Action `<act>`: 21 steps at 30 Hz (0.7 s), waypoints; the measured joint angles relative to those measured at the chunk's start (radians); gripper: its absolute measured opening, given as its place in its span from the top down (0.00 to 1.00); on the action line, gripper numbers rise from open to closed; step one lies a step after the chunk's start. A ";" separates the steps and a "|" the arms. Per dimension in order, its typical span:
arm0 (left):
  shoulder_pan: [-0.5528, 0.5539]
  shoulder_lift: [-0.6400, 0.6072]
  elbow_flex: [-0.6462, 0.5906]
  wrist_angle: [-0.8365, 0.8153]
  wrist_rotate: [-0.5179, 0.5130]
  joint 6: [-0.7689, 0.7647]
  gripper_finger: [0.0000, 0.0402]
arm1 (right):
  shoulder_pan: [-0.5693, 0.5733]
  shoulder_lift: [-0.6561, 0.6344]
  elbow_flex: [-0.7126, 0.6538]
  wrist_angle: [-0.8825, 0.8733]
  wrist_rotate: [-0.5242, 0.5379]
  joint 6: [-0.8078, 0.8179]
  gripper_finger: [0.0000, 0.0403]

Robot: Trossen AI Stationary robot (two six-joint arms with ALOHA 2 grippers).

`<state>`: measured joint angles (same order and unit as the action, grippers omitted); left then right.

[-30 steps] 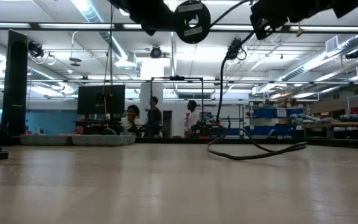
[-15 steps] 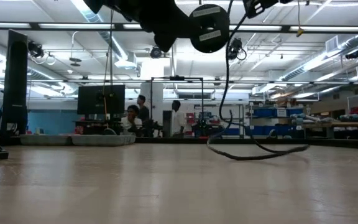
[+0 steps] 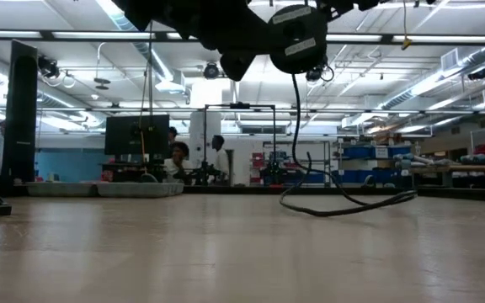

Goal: Coil cords
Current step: Coil the black wire onto the spool

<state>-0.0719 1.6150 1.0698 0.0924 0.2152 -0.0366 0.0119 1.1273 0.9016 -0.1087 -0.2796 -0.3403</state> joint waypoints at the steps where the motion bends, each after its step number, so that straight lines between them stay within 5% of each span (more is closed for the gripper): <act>1: 0.000 0.005 0.000 0.014 0.003 -0.001 1.00 | -0.002 0.001 0.000 0.014 -0.003 -0.008 0.99; 21: -0.001 0.078 0.002 0.173 0.062 0.003 1.00 | -0.056 0.134 0.001 0.141 -0.059 -0.083 0.99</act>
<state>-0.0731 1.6928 1.0717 0.2657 0.2771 -0.0338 -0.0445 1.2615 0.9024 0.0318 -0.3384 -0.4234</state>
